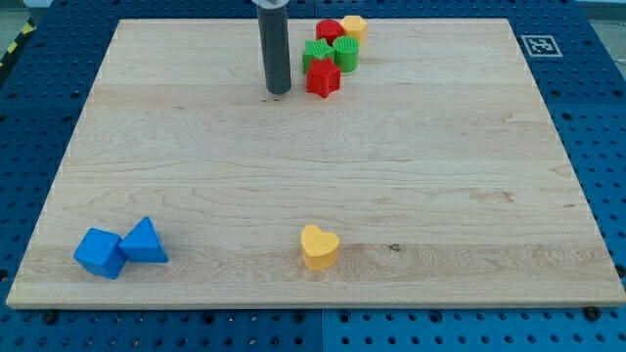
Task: Move red star to the top right
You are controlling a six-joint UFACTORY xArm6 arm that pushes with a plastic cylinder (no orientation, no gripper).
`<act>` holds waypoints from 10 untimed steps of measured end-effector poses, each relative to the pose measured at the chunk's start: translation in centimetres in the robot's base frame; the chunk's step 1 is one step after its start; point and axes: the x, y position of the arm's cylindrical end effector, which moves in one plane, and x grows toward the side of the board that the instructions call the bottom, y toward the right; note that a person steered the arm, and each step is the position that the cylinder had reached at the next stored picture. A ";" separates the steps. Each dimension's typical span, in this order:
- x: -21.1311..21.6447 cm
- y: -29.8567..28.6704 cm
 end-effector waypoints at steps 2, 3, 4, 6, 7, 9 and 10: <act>-0.9 4.4; -0.9 7.4; -0.6 9.0; 1.5 11.0; 1.9 14.0; 3.8 19.0; 3.6 20.3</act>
